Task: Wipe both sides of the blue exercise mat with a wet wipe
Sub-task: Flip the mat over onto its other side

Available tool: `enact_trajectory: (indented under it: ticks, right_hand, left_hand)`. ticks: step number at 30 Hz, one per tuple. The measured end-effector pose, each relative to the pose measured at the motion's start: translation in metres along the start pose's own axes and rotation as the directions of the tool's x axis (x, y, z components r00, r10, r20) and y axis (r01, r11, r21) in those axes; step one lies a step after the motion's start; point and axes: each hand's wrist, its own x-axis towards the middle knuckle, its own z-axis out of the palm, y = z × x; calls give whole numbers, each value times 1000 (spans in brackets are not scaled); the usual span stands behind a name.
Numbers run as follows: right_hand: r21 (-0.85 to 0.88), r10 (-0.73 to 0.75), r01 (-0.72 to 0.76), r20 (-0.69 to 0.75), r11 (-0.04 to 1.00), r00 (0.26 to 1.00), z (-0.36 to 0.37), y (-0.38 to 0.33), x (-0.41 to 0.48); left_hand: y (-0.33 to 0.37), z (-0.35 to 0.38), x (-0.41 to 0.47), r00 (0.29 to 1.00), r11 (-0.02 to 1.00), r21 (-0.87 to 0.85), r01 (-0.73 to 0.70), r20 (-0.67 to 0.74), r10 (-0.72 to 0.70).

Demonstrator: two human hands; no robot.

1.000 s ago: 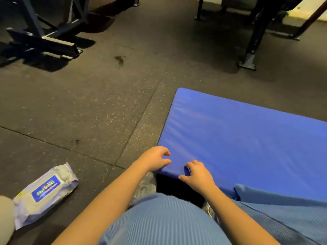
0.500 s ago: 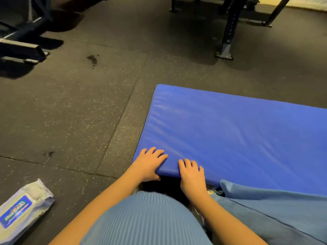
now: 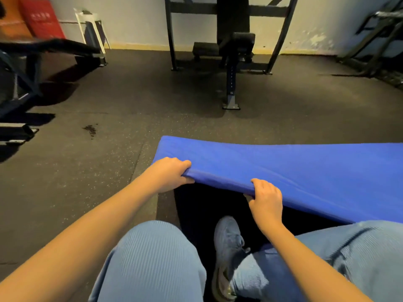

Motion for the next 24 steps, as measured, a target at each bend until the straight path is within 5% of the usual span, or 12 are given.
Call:
enact_trajectory:
  ticks: [3, 10, 24]
  right_hand:
    - [4, 57, -57, 31, 998, 998, -29, 13, 15]
    - [-21, -200, 209, 210, 978, 957, -122, 27, 56]
    - [-47, -574, 580, 98, 813, 813, -288, -58, 100]
  left_hand:
    - [9, -40, -2, 1000, 999, 37, 19, -19, -18]
    - [26, -127, -16, 1000, 998, -56, 12, -3, -13]
    - [14, -264, -109, 970, 918, -363, 159, -116, -213]
